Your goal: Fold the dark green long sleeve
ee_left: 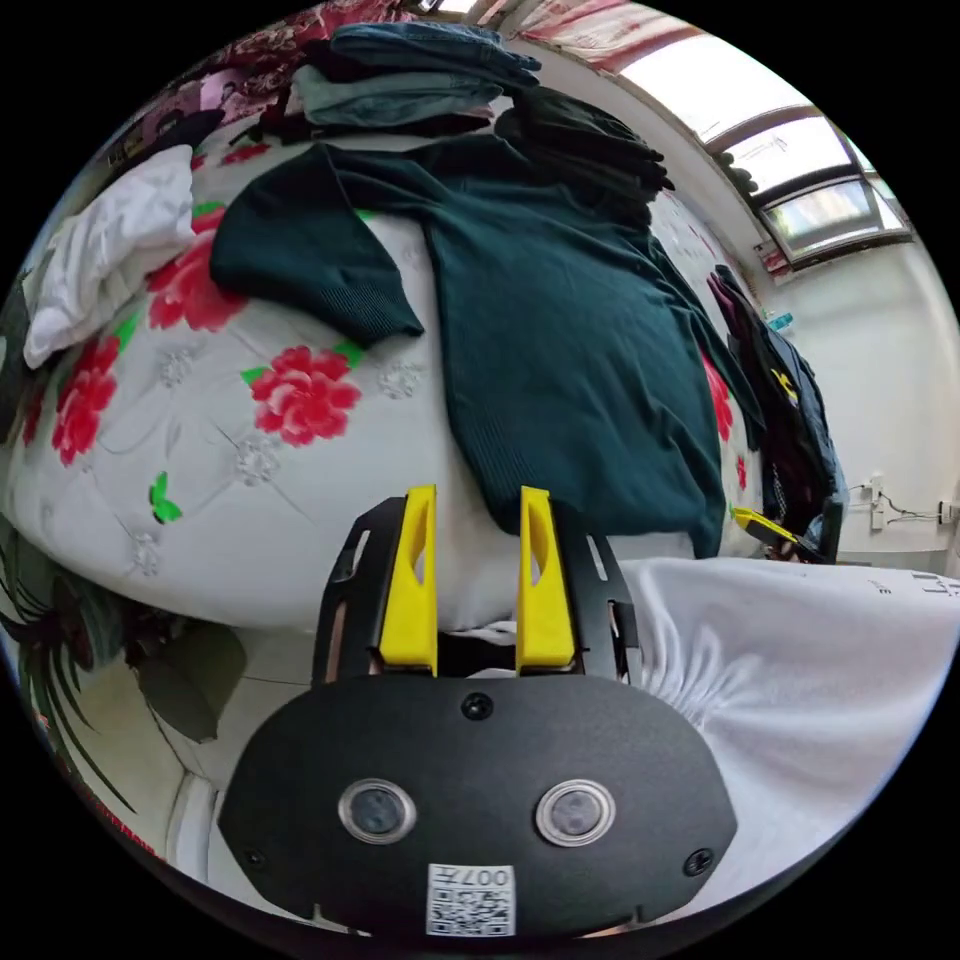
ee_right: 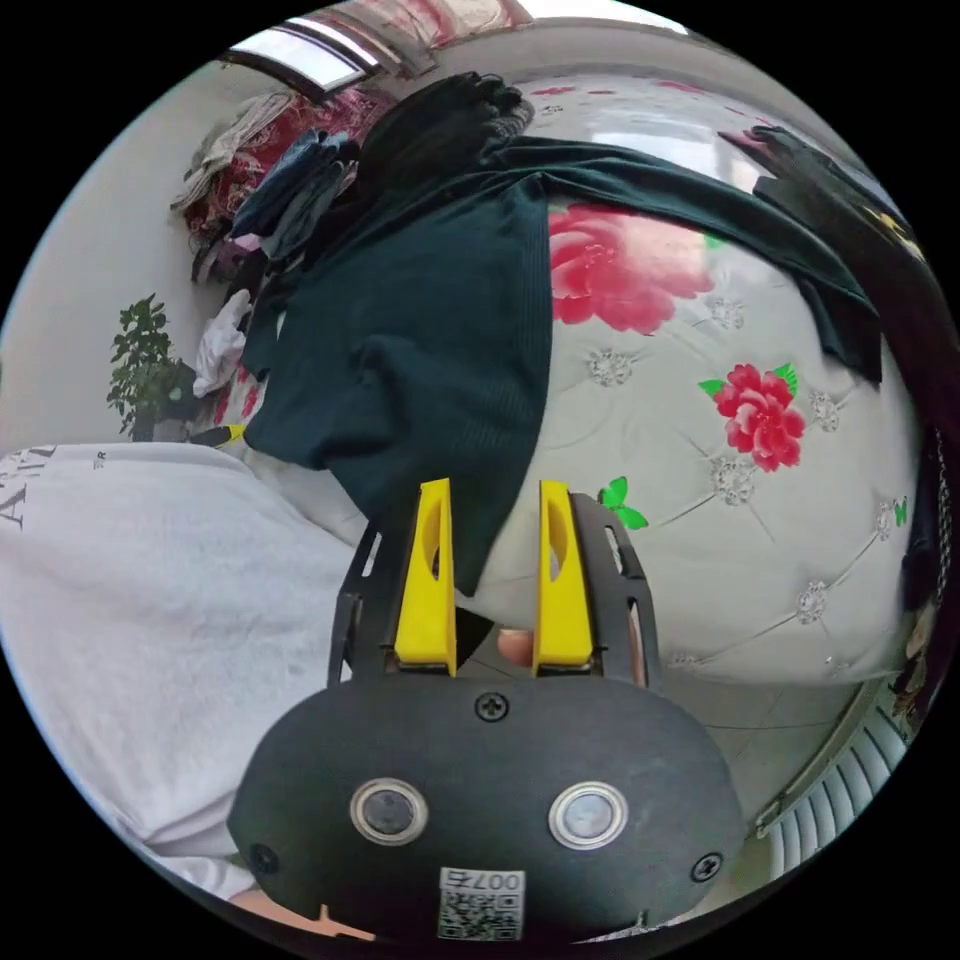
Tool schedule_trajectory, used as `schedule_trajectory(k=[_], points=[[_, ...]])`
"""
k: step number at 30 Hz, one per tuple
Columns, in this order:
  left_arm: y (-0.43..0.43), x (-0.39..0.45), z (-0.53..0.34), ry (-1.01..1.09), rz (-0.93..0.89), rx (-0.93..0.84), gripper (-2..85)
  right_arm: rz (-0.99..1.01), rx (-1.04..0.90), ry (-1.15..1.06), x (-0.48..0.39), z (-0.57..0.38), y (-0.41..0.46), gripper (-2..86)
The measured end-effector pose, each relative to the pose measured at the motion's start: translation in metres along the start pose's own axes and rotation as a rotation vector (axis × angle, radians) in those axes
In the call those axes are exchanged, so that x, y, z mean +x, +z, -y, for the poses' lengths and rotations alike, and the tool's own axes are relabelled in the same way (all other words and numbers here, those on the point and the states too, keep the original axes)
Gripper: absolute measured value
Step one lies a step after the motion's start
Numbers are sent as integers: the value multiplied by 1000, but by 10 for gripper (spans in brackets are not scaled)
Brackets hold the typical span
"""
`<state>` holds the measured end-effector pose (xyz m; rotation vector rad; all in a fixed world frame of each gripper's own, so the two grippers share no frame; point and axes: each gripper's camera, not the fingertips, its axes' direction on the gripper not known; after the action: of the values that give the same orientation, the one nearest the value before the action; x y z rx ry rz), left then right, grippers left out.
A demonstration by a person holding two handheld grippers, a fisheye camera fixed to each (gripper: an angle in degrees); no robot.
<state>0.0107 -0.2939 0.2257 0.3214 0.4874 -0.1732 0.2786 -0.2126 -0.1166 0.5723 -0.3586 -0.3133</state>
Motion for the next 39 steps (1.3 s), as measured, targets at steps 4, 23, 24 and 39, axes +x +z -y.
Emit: schedule_trajectory(k=[4, 23, 24, 39], points=[[27, 36, 1, 133, 106, -58, 131, -45, -29, -90, -25, -5, 28, 61], [17, -7, -78, -8, 68, -245, 59, -13, -409, -319, -49, -78, 82, 1], [15, -9, -80, -20, 74, -234, 61, -17, -407, -328, -51, -77, 81, 2], [-90, -25, 149, 199, 331, 163, 68, -304, 162, -282, -71, 129, 16, 6]])
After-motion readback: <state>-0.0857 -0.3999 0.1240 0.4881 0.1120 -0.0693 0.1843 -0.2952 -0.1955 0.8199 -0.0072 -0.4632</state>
